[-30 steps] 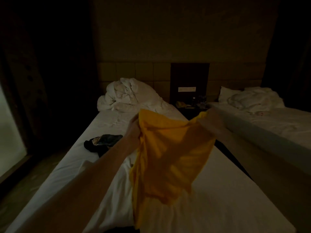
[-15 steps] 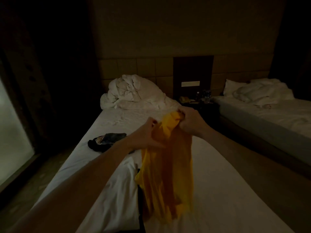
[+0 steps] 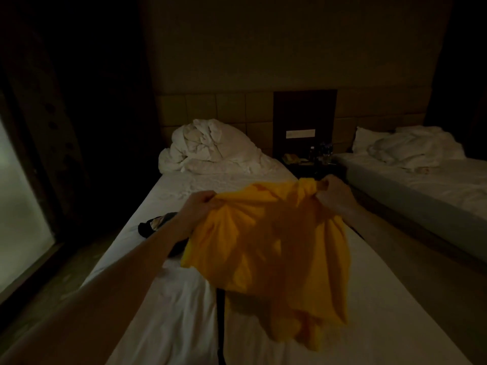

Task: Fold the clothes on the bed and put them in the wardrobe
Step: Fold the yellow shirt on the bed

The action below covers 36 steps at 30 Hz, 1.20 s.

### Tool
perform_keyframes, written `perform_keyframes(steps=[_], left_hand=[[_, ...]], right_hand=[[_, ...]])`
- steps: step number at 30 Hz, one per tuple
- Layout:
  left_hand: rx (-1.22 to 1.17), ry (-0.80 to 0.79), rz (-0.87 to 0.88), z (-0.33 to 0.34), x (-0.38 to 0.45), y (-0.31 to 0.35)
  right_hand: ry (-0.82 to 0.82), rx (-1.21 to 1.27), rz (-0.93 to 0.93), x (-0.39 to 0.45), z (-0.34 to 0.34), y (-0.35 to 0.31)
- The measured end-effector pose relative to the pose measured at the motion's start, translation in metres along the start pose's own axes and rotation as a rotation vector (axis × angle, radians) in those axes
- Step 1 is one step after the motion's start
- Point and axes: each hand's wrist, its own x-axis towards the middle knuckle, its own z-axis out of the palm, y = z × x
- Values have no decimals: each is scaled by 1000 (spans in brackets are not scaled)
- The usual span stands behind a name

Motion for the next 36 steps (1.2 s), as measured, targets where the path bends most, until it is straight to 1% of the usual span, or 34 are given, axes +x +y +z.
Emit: perform_keyframes(steps=[2,5,7,8,9,10,12,15,17,19,20,22,23,24,25,26,27,28,30,31,32,34,36], left_hand=[[-108,4,-37,3,4,19],[-81,-26,-5,8,6,43],[-28,-85,-24,10,9,51],[-42,-104,-67,11,9,54],[-103,-118,-134,12,10,54],[-198,-122,-208,14,9,56],[-405,-116,-318,16,8,59],[-591,-107,-355,19,12,65],[-696,-120,-355,23,12,73],[-749,-173,-325,29,9,82],[-729,-234,-298,30,6,85],[-583,-333,-246,28,5,86],[-495,-318,-216,25,6,85],[-407,-250,-178,21,9,81],[-322,-168,-135,17,13,73],[-219,-106,-84,13,17,64],[-92,-101,-25,10,18,54],[46,-174,16,11,17,42],[239,-446,27,18,12,16],[266,-547,-19,22,7,7],[279,-589,-68,25,2,0],[309,-602,-74,28,-1,-14],[343,-585,-22,26,0,-25]], right_hand=[[-27,-72,-21,0,14,9],[-25,-123,-139,-7,31,3],[-15,-64,-189,-14,38,-7],[-17,-13,-200,-18,40,-13],[-54,33,-209,-25,41,-20],[-126,74,-223,-32,42,-26],[-328,150,-261,-48,49,-39],[-570,280,-276,-62,63,-48],[-663,335,-330,-67,70,-47],[-703,386,-333,-68,77,-47],[-696,465,-298,-68,80,-49],[-598,778,-181,-66,82,-52],[-559,941,-91,-64,81,-53],[-551,1063,-7,-62,80,-53],[-563,1125,36,-61,78,-52],[-564,1174,53,-62,77,-52],[-563,1214,54,-63,75,-51],[-545,1255,82,-63,74,-50],[-496,1304,174,-60,71,-53],[-466,1317,201,-58,69,-53],[-451,1314,213,-55,68,-52],[-403,1315,186,-52,61,-52],[-386,1291,146,-48,52,-48]])
